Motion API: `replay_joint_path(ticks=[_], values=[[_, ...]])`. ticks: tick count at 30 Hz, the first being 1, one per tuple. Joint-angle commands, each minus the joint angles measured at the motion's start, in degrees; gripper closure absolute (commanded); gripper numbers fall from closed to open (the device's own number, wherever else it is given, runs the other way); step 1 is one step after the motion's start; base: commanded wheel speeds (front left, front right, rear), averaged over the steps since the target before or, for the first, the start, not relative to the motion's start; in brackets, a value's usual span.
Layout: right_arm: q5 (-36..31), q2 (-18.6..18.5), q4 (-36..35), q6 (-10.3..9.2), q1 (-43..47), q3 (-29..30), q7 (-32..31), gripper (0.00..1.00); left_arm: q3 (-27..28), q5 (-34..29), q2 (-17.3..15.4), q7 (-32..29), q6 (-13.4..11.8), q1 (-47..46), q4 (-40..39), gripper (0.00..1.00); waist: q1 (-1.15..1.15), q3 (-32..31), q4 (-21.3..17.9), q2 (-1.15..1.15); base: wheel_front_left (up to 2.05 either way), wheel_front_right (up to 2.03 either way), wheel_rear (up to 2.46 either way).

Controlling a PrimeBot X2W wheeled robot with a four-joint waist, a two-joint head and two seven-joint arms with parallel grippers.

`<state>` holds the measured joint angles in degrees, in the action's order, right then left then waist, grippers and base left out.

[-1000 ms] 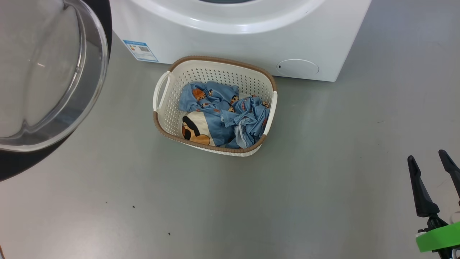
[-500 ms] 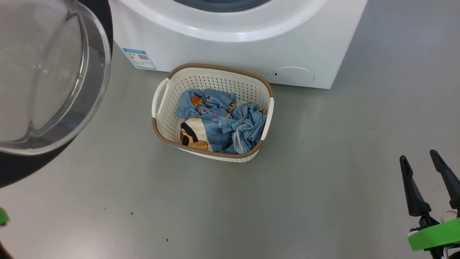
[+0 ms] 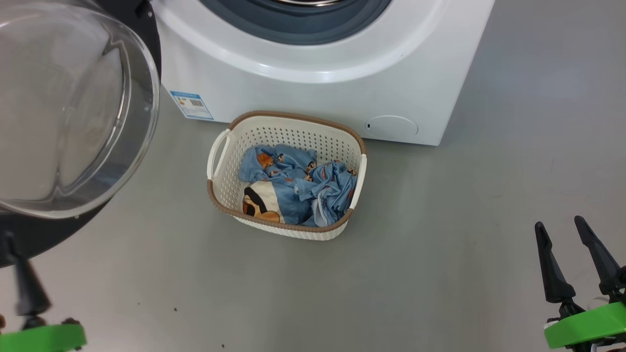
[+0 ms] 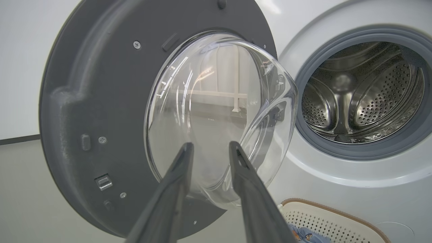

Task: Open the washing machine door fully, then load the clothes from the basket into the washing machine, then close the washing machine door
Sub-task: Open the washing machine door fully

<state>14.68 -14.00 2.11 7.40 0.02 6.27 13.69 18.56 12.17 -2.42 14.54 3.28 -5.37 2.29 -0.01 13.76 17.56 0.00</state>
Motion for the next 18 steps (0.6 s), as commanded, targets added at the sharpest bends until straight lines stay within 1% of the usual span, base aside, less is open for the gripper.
replay_joint_path(ticks=[1,2,3,9,18], values=[[0.1,-0.5,-1.1,0.09,0.2,-1.3,0.5,0.0,1.2,-0.5,-1.3,0.5,0.2,0.7,-2.3,0.31,0.01,-0.8,-0.4,0.0,0.0,0.0,0.0],[0.0,-0.4,-1.0,0.09,0.3,-1.3,0.6,0.0,0.5,-0.6,-1.1,0.5,0.2,1.3,-3.0,0.06,0.01,-1.0,-0.5,0.0,0.0,0.0,0.0],[0.0,-0.4,-0.9,0.09,0.4,-1.3,0.6,0.0,-0.4,-0.6,-1.0,0.5,0.3,1.9,-3.4,0.0,0.01,-1.3,-0.6,0.0,0.0,0.0,0.0],[0.1,0.3,0.0,0.09,0.8,-1.6,0.8,0.0,-6.3,-1.5,-0.6,0.5,0.0,4.1,-3.4,0.0,0.01,-2.9,-1.7,0.0,0.0,0.0,0.0],[-0.6,1.7,0.6,0.09,1.6,-3.1,1.1,0.0,-15.2,-1.0,-0.5,-1.2,-0.3,5.0,-0.9,0.0,0.01,-6.4,-5.8,0.0,0.0,0.0,0.0]])
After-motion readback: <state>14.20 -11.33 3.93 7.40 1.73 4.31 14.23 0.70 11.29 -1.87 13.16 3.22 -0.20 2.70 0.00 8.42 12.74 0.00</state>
